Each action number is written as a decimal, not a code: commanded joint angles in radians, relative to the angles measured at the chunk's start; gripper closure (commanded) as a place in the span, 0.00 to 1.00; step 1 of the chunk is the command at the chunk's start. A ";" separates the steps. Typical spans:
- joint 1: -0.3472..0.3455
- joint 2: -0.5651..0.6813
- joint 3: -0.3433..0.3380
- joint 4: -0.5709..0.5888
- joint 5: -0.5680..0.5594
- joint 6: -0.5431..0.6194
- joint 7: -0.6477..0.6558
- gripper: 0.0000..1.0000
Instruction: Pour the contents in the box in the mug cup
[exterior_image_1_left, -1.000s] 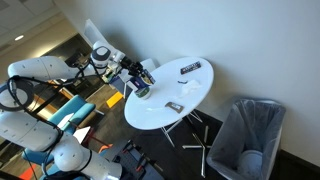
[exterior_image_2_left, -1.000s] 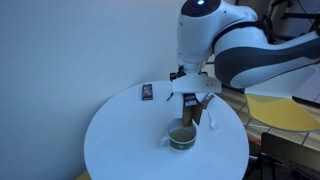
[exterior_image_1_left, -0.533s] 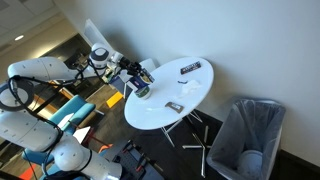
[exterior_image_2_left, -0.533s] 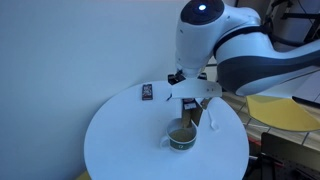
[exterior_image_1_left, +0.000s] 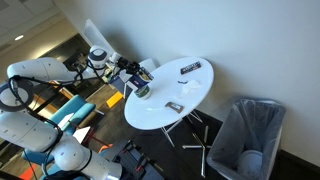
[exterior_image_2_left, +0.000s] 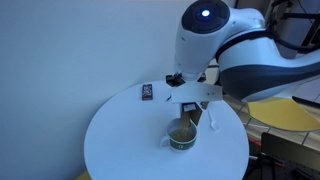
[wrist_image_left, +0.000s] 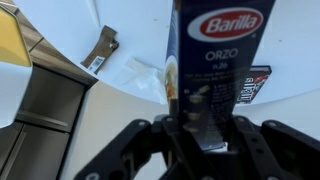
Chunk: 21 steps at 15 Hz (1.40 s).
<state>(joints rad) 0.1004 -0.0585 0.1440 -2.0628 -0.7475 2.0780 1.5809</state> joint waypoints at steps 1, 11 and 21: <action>0.011 -0.036 0.009 -0.030 -0.042 -0.006 0.039 0.87; 0.027 -0.033 0.020 -0.032 -0.111 -0.019 0.076 0.87; 0.000 -0.033 -0.025 -0.024 0.007 0.005 0.033 0.87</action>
<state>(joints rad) 0.1149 -0.0602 0.1354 -2.0699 -0.7979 2.0751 1.6206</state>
